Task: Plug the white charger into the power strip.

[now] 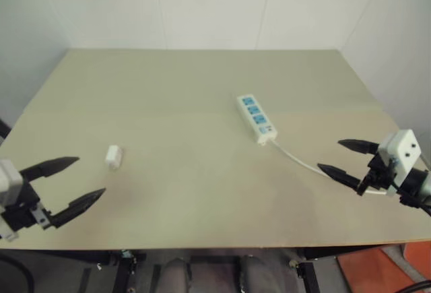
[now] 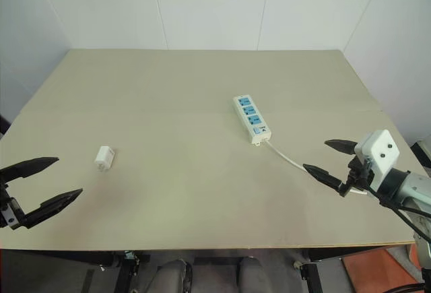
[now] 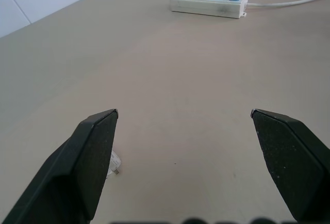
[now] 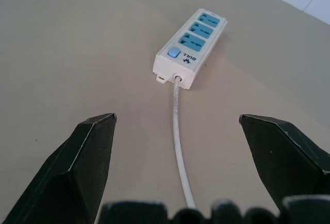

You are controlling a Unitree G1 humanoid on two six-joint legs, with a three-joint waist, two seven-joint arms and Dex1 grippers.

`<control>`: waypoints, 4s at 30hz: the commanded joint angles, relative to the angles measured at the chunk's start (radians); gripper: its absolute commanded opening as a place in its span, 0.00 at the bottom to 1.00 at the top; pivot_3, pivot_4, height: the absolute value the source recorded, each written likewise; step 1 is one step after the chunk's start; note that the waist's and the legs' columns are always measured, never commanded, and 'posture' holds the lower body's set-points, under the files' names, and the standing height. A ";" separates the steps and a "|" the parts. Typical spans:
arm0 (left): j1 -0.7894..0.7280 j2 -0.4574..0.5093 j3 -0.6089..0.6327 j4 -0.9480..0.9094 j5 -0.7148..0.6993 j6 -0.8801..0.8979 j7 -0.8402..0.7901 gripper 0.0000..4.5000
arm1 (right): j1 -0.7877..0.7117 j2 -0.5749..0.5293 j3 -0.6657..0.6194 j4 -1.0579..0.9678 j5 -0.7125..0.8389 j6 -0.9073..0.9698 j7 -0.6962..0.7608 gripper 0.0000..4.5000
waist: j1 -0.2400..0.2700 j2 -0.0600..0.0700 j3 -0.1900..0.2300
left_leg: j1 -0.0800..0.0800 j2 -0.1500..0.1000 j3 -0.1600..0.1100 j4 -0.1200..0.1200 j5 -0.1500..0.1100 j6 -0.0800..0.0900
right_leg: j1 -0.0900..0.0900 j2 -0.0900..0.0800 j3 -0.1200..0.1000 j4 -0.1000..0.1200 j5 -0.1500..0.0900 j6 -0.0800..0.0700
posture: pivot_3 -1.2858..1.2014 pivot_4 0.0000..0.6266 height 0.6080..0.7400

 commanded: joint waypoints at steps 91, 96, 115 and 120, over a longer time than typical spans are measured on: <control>-0.197 0.099 -0.164 0.104 0.014 -0.019 -0.029 1.00 | -0.396 0.454 0.554 0.345 -0.178 -0.231 0.108 0.76 | -0.048 0.002 0.001 | -0.012 0.002 0.000 -0.002 0.000 0.000 | -0.016 0.002 0.002 0.003 0.001 -0.001 | 0.52 0.24 1.00; -0.194 0.105 -0.153 0.121 0.025 -0.017 -0.037 1.00 | -0.386 0.411 0.593 0.338 -0.200 -0.285 0.211 0.76 | -0.047 0.002 0.001 | -0.012 0.002 0.000 -0.002 0.000 0.000 | -0.016 0.002 0.002 0.003 0.001 -0.001 | 0.52 0.24 1.00; -0.312 0.266 -0.196 0.238 0.131 0.256 0.158 1.00 | -0.552 0.431 0.637 0.592 -0.246 -0.497 0.392 0.76 | -0.041 0.002 0.001 | -0.012 0.002 0.000 -0.002 0.000 0.000 | -0.016 0.002 0.001 0.003 0.001 -0.001 | 0.52 0.24 1.00; -0.709 0.297 -0.333 0.293 0.028 0.617 0.409 1.00 | -0.542 0.448 0.638 0.591 -0.248 -0.500 0.380 0.76 | -0.028 0.001 0.001 | -0.012 0.002 -0.002 -0.002 0.000 0.000 | -0.016 0.003 0.000 0.005 0.001 -0.001 | 0.52 0.24 1.00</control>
